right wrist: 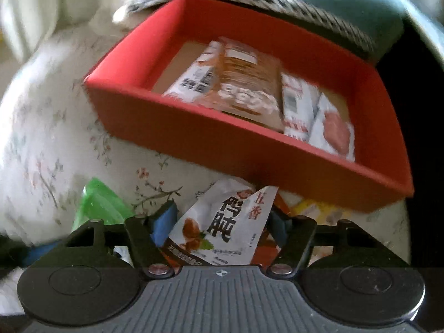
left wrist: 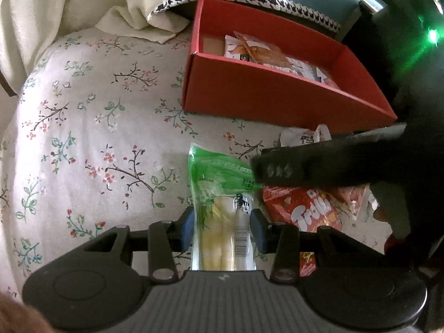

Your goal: Organize snacks

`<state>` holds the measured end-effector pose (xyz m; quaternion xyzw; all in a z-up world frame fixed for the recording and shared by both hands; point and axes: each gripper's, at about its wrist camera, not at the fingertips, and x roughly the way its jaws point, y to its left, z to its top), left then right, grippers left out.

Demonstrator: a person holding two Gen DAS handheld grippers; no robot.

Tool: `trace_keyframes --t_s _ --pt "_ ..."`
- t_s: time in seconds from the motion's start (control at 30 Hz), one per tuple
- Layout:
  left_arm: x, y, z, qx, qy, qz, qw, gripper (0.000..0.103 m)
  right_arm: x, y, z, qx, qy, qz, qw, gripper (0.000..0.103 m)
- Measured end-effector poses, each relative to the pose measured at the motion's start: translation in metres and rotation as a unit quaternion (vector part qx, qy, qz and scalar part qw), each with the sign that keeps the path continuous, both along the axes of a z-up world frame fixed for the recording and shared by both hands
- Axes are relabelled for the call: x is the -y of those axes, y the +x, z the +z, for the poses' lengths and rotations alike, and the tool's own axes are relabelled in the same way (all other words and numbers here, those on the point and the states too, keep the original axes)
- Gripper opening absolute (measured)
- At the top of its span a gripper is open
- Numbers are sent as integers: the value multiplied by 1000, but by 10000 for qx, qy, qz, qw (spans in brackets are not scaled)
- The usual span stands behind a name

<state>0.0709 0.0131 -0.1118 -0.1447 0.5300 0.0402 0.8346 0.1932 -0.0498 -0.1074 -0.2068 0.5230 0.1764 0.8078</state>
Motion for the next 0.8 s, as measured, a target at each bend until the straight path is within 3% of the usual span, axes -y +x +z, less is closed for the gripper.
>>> trace_keyframes --t_s 0.2,0.4,0.53,0.63,0.7,0.8 --pt "-5 -3 2 -29 -116 50 9999 36 18 -3 12 -222 354 41 9991 59" --pt "-5 -6 3 -78 -136 39 9999 35 61 -12 22 -200 977 -351 9944 57" --pt "-5 -6 3 -77 -113 27 9999 35 98 -21 25 -211 1591 -672 9847 57" --pt "3 -3 2 -56 52 -74 9999 42 115 -25 21 -255 1872 -805 9787 57" --pt "11 -1 0 -38 136 -205 9997 55 117 -26 20 -269 1955 -775 9773 58" --pt "28 0 -2 -11 539 -408 9977 54 120 -21 20 -317 2111 -760 9740 58"
